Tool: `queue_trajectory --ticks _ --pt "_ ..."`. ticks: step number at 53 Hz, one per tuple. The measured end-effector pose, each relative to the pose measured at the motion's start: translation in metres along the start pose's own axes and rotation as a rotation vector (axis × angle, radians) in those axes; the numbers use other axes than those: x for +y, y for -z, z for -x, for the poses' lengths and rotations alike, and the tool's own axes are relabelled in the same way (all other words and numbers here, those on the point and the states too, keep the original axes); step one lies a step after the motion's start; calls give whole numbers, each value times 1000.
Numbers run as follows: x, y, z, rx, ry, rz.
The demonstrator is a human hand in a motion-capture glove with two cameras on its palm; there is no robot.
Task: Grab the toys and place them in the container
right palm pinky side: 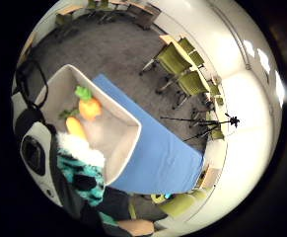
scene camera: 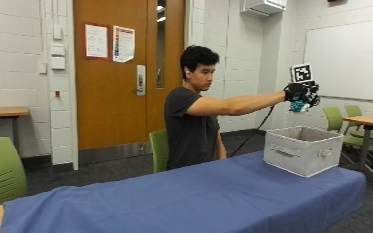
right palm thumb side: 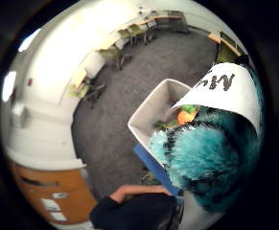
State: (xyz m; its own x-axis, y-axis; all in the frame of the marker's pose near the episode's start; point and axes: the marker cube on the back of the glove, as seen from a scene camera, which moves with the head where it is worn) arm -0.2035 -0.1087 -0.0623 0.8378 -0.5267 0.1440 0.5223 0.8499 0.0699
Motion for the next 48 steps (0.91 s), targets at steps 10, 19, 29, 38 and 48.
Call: queue_trajectory --ticks 10,19,29,38,48 --pt "2 -22 -12 32 -146 146" --pt "17 -22 -11 114 -19 145" --pt "50 0 29 95 -70 48" --pt "119 18 -49 203 -86 68" --pt "195 23 -124 271 -367 39"
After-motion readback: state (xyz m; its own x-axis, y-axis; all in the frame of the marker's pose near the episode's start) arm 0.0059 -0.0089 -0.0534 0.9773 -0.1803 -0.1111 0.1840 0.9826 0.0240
